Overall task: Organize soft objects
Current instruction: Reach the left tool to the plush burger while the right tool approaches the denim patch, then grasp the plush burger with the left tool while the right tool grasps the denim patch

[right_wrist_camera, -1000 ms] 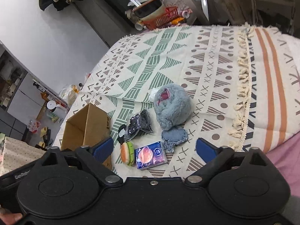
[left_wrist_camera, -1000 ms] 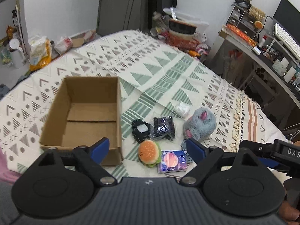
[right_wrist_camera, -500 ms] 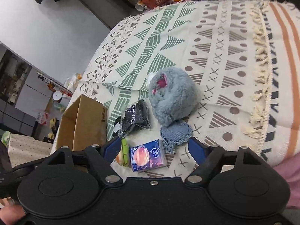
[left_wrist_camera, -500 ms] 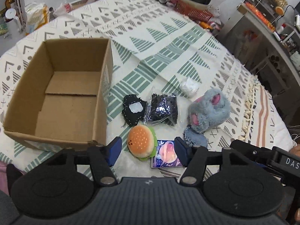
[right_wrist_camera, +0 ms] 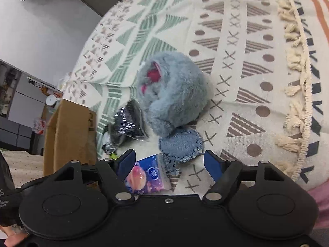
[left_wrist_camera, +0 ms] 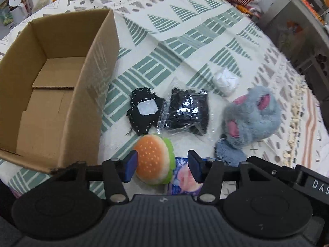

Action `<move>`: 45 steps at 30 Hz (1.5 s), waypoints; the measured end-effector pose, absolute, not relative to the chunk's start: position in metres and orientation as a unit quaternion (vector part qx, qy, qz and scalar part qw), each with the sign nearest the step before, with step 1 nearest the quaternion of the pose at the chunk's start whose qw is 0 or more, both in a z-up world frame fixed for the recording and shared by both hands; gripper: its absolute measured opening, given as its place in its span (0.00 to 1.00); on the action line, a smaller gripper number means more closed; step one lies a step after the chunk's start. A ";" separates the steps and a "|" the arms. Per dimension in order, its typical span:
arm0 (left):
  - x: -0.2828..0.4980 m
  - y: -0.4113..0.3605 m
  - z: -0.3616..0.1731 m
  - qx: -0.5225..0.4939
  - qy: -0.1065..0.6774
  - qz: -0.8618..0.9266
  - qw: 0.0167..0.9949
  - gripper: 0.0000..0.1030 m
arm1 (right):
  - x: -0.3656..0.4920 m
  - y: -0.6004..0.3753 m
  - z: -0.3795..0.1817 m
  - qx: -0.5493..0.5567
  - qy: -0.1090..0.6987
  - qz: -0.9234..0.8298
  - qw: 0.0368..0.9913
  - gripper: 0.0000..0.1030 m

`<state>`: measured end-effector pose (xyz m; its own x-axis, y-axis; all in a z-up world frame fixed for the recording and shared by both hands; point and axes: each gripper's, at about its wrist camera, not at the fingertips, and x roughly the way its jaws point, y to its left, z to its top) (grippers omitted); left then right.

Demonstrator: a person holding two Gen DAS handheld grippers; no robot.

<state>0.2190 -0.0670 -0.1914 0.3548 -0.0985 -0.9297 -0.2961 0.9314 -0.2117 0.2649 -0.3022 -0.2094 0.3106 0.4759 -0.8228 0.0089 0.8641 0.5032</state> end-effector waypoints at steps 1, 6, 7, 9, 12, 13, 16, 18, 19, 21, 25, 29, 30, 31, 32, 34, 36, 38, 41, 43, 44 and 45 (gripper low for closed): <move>0.221 -0.068 -0.195 -0.172 0.569 0.063 0.801 0.49 | 0.267 -0.301 -0.213 0.214 0.571 0.149 0.779 0.71; 0.228 -0.071 -0.206 -0.152 0.583 0.072 0.795 0.34 | 0.278 -0.297 -0.227 0.202 0.579 0.137 0.778 0.70; 0.228 -0.070 -0.207 -0.154 0.583 0.073 0.795 0.34 | 0.280 -0.297 -0.228 0.200 0.579 0.136 0.779 0.70; 0.230 -0.071 -0.209 -0.149 0.583 0.069 0.795 0.32 | 0.283 -0.296 -0.232 0.197 0.581 0.135 0.778 0.69; 0.232 -0.073 -0.210 -0.141 0.586 0.064 0.795 0.30 | 0.285 -0.291 -0.234 0.177 0.587 0.135 0.779 0.65; 0.232 -0.073 -0.210 -0.141 0.587 0.064 0.795 0.29 | 0.285 -0.289 -0.233 0.169 0.587 0.136 0.780 0.58; 0.233 -0.073 -0.209 -0.143 0.585 0.061 0.796 0.27 | 0.283 -0.285 -0.234 0.152 0.589 0.128 0.784 0.36; 0.231 -0.072 -0.209 -0.146 0.583 0.059 0.797 0.26 | 0.281 -0.283 -0.234 0.146 0.591 0.130 0.783 0.31; 0.229 -0.071 -0.208 -0.148 0.582 0.057 0.798 0.25 | 0.280 -0.283 -0.233 0.145 0.590 0.129 0.784 0.29; 0.226 -0.069 -0.206 -0.150 0.580 0.053 0.799 0.24 | 0.278 -0.284 -0.231 0.148 0.587 0.125 0.786 0.28; 0.222 -0.068 -0.198 -0.147 0.576 0.037 0.803 0.21 | 0.272 -0.286 -0.223 0.161 0.581 0.124 0.788 0.27; 0.214 -0.071 -0.180 -0.149 0.559 0.017 0.816 0.20 | 0.258 -0.287 -0.207 0.156 0.567 0.133 0.798 0.27; 0.213 -0.072 -0.176 -0.150 0.554 0.012 0.819 0.19 | 0.255 -0.288 -0.202 0.152 0.563 0.133 0.801 0.27; 0.210 -0.073 -0.172 -0.150 0.550 0.007 0.821 0.18 | 0.253 -0.288 -0.198 0.149 0.561 0.134 0.803 0.27; 0.208 -0.075 -0.167 -0.150 0.546 0.001 0.824 0.17 | 0.252 -0.288 -0.195 0.148 0.560 0.134 0.804 0.27; 0.203 -0.076 -0.160 -0.150 0.537 -0.005 0.830 0.17 | 0.249 -0.288 -0.188 0.147 0.555 0.132 0.808 0.27; 0.199 -0.075 -0.154 -0.156 0.529 -0.008 0.834 0.16 | 0.246 -0.286 -0.180 0.148 0.546 0.131 0.814 0.27; 0.194 -0.073 -0.147 -0.163 0.523 -0.012 0.836 0.16 | 0.241 -0.284 -0.172 0.148 0.539 0.130 0.819 0.27; 0.188 -0.069 -0.136 -0.164 0.510 -0.019 0.844 0.16 | 0.233 -0.280 -0.161 0.148 0.528 0.134 0.825 0.27; 0.187 -0.065 -0.129 -0.164 0.500 -0.021 0.850 0.16 | 0.229 -0.277 -0.156 0.149 0.521 0.136 0.829 0.27; 0.186 -0.062 -0.127 -0.166 0.497 -0.022 0.851 0.16 | 0.227 -0.275 -0.153 0.149 0.518 0.136 0.831 0.27; 0.186 -0.058 -0.124 -0.171 0.494 -0.021 0.852 0.16 | 0.225 -0.272 -0.150 0.148 0.514 0.136 0.834 0.27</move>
